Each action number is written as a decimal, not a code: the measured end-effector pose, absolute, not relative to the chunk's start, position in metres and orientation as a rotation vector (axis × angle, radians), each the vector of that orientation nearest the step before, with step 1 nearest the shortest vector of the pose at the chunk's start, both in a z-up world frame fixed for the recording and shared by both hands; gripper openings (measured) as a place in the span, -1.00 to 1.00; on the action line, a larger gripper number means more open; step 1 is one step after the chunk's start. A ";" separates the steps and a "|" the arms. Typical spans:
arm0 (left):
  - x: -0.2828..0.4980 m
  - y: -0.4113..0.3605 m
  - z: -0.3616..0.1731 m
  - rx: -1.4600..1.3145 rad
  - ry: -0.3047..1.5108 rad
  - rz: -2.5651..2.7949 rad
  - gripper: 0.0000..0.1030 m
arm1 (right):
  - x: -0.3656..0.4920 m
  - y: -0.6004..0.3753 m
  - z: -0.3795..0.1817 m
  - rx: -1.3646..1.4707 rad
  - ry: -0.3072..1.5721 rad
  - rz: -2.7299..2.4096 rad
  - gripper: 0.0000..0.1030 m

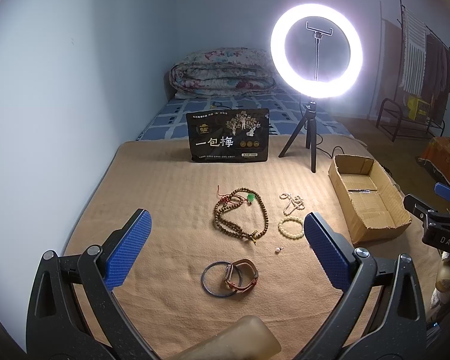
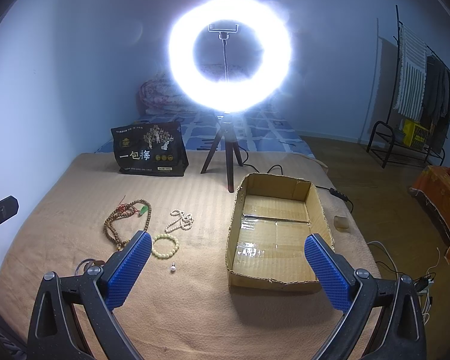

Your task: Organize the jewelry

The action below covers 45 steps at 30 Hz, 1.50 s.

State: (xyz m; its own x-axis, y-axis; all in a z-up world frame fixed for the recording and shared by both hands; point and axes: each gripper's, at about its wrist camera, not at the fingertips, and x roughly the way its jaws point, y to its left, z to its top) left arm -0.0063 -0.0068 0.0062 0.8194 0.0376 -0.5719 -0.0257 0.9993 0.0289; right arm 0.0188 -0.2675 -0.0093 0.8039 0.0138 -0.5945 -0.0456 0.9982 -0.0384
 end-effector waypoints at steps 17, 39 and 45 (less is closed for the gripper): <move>0.006 -0.005 -0.014 -0.006 0.660 0.037 1.00 | 0.030 -0.260 -0.013 -0.051 0.659 0.068 0.99; 0.056 0.009 -0.033 -0.067 0.847 -0.082 0.49 | 0.066 -0.241 -0.032 -0.043 0.757 0.222 0.65; 0.073 0.011 -0.035 -0.039 0.826 -0.122 0.27 | 0.080 -0.237 -0.037 -0.043 0.794 0.295 0.52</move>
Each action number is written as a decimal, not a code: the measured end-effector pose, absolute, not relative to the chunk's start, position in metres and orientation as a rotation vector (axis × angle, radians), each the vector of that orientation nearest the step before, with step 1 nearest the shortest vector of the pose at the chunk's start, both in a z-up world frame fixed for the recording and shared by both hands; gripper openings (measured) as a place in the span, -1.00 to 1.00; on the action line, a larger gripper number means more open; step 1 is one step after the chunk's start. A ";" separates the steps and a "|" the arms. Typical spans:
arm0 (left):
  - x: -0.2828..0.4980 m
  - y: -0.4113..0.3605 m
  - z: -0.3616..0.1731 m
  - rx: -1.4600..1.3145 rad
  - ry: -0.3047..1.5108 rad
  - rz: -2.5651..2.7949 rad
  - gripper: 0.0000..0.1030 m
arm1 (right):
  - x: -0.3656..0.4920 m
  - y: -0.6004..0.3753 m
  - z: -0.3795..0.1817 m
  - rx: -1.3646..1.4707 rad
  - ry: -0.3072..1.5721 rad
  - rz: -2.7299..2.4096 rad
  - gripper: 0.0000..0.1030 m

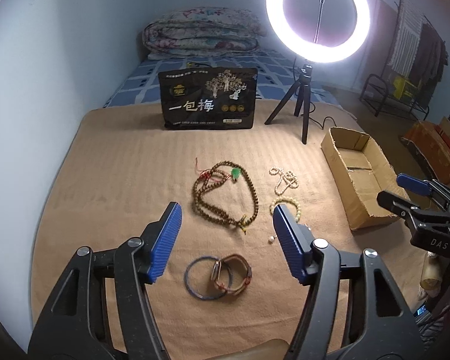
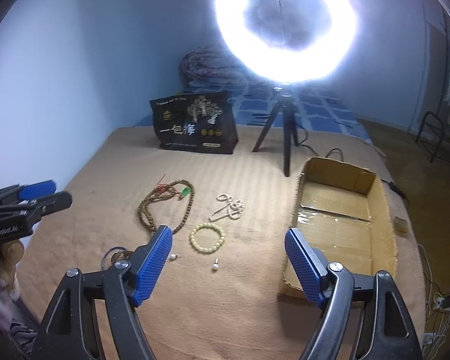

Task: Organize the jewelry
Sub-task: 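Move the left tool to the green jade pendant while the right tool approaches the pale bead bracelet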

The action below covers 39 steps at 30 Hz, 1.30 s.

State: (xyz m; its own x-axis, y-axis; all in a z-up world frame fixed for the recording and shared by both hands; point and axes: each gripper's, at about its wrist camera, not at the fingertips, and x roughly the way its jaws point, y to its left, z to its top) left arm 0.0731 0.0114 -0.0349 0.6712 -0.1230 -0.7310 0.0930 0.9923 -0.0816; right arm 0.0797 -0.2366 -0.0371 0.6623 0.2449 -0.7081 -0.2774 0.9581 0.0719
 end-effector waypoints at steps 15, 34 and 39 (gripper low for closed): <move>0.161 0.010 -0.087 -0.058 0.957 -0.297 -0.04 | 0.150 -0.223 -0.105 0.012 1.049 0.393 0.11; 0.256 -0.031 -0.166 0.131 1.072 -0.415 -0.45 | 0.191 -0.194 -0.153 -0.066 1.176 0.398 -0.19; 0.270 -0.037 -0.173 0.162 1.098 -0.427 -0.44 | 0.196 -0.196 -0.157 -0.058 1.183 0.392 -0.20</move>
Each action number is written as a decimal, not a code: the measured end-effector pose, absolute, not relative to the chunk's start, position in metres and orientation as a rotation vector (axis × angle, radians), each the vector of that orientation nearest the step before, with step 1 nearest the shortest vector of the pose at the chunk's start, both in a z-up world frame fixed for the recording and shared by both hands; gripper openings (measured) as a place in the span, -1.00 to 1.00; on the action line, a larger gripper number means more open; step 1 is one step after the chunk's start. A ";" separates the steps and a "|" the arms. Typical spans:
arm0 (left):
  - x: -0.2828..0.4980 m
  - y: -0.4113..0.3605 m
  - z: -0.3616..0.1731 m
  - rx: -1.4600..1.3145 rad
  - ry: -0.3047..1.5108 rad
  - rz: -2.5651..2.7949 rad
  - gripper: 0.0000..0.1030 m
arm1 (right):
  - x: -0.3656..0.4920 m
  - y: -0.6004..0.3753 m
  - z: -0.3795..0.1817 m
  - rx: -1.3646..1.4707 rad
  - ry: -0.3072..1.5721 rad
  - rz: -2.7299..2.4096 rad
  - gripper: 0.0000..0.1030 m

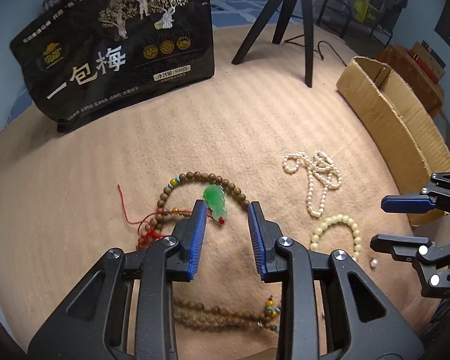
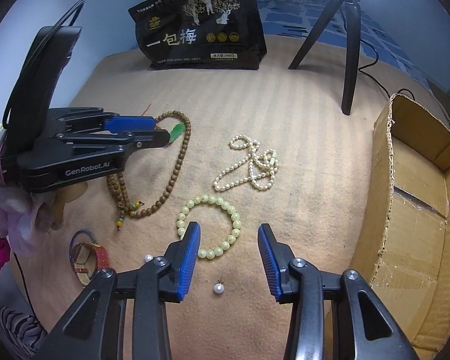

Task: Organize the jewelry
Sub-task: 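Move the left tool to the green jade pendant while the right tool approaches the pale bead bracelet, then close the left tool on the jade pendant while the right tool grasps the pale bead bracelet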

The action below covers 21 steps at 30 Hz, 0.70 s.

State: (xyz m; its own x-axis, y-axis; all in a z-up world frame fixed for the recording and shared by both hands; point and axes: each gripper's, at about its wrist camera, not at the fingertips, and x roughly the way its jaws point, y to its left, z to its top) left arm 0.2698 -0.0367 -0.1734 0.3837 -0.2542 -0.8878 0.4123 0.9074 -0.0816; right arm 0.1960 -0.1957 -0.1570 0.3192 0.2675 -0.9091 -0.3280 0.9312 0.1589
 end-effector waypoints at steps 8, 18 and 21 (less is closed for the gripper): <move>0.288 -0.039 -0.189 0.165 1.158 -0.430 -0.45 | 0.202 -0.190 -0.162 -0.085 1.185 0.390 -0.22; 0.302 -0.048 -0.207 0.163 1.187 -0.435 -0.44 | 0.212 -0.183 -0.174 -0.109 1.210 0.392 -0.23; 0.303 -0.047 -0.208 0.146 1.187 -0.435 -0.45 | 0.216 -0.183 -0.181 -0.108 1.231 0.385 -0.23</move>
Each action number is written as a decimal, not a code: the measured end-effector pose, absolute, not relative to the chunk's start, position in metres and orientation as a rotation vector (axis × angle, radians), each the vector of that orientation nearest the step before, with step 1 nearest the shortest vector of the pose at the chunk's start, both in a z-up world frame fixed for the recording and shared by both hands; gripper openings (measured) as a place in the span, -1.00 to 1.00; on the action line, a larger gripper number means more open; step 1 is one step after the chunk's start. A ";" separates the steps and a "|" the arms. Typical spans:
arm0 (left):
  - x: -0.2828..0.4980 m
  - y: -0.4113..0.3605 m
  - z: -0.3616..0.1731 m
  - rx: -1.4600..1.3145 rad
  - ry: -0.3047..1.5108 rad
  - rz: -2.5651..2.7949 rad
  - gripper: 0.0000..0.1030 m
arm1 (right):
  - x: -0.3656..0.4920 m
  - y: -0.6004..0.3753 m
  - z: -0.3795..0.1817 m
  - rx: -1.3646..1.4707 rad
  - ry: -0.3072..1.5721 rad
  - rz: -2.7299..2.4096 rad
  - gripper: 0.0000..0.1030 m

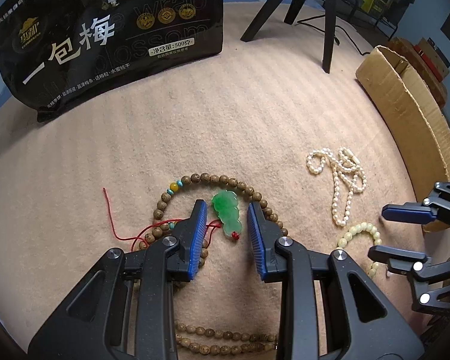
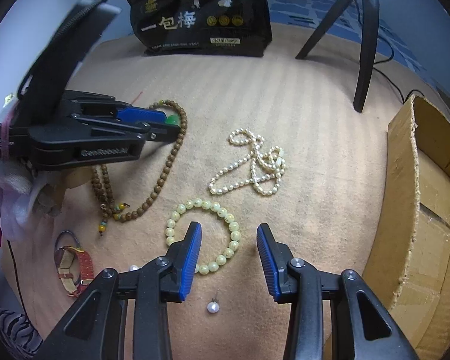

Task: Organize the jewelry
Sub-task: 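Close the left tool on the jade pendant while the right tool grasps the pale bead bracelet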

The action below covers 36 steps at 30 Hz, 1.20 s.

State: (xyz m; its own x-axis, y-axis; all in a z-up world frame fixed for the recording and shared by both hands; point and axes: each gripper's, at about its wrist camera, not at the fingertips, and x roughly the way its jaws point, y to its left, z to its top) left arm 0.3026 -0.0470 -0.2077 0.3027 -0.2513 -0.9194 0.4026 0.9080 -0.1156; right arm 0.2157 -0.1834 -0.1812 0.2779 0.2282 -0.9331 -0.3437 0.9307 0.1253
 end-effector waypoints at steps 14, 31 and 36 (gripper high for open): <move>0.311 -0.030 -0.214 0.105 1.171 -0.410 -0.72 | 0.216 -0.176 -0.196 -0.156 1.245 0.378 -0.65; 0.277 -0.002 -0.164 -0.042 1.101 -0.369 -0.72 | 0.208 -0.183 -0.158 -0.089 1.129 0.367 -0.90; 0.263 0.006 -0.140 -0.092 1.068 -0.374 -0.72 | 0.201 -0.184 -0.141 -0.089 1.087 0.358 -0.91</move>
State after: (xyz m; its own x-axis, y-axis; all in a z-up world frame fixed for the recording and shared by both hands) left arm 0.2630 0.0059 -0.1402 0.4253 -0.3427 -0.8377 0.2544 0.9335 -0.2527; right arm 0.2008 -0.1837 -0.1410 0.4137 0.2413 -0.8779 -0.3280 0.9390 0.1036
